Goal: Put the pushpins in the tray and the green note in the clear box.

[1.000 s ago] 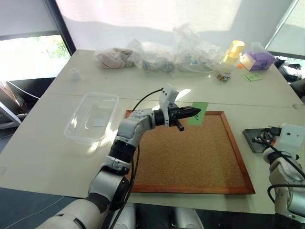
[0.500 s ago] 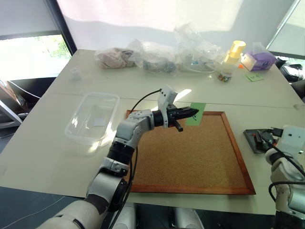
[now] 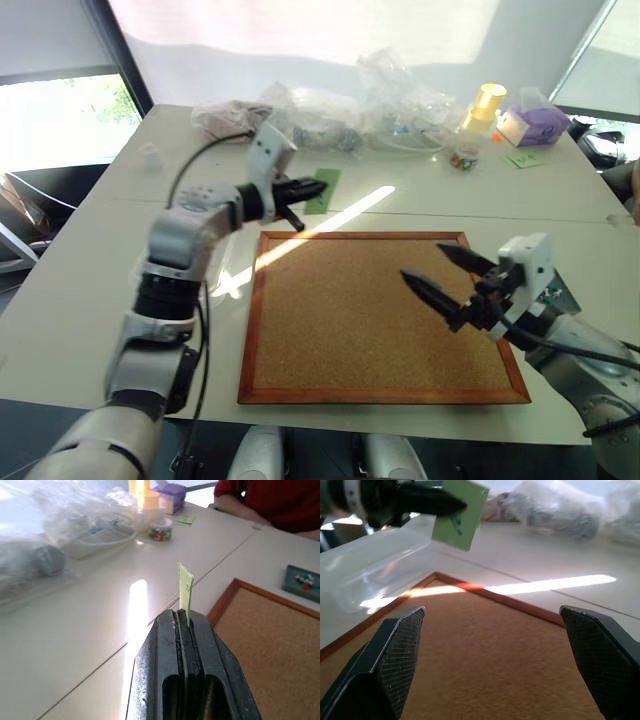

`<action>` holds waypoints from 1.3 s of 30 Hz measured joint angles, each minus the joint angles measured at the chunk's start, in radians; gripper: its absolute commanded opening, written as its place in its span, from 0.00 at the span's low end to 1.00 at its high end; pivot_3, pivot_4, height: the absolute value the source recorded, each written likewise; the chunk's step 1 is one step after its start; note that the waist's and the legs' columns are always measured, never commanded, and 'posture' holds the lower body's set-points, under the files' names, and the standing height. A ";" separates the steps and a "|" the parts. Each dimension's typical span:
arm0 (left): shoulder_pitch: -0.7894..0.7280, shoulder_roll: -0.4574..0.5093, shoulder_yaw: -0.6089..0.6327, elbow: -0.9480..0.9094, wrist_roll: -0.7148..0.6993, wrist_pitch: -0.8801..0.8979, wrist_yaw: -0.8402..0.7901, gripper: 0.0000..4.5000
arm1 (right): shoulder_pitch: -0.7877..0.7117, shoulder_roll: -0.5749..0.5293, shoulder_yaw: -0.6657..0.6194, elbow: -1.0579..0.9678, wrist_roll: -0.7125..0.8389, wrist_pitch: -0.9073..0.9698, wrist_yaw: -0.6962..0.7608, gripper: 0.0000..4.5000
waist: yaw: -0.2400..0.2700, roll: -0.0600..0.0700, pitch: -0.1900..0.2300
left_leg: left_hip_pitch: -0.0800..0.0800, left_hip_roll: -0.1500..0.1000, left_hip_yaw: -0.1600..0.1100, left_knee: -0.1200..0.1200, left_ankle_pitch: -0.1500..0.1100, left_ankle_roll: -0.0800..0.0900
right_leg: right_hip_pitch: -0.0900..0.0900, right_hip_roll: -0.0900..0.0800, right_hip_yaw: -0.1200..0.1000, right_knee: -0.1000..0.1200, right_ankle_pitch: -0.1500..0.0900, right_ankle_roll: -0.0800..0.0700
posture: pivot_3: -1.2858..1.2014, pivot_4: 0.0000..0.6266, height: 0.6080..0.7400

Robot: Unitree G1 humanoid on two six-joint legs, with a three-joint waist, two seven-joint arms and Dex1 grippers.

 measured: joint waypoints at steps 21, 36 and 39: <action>0.002 0.294 0.043 0.001 0.017 0.611 0.130 0.00 | -0.050 0.001 0.193 0.045 -0.063 -0.060 0.044 0.99 | -0.001 -0.005 0.003 | -0.001 0.000 0.000 0.000 0.000 0.000 | -0.001 0.000 0.000 0.001 0.000 0.000 | 0.52 0.24 1.00; 0.013 0.319 0.087 -0.012 -0.057 0.625 0.134 0.98 | -0.055 0.023 0.249 0.086 -0.101 -0.104 0.045 1.00 | 0.000 -0.005 0.003 | -0.001 -0.001 0.000 0.000 0.000 -0.001 | -0.002 -0.002 -0.001 0.001 0.000 0.000 | 0.52 0.24 1.00; 0.014 0.384 0.085 -0.014 -0.072 0.547 0.081 0.98 | -0.053 0.023 0.248 0.091 -0.100 -0.108 0.047 1.00 | -0.002 -0.006 0.003 | -0.001 -0.001 0.000 0.000 0.000 -0.001 | -0.002 -0.003 0.000 0.001 0.000 0.000 | 0.52 0.24 1.00</action>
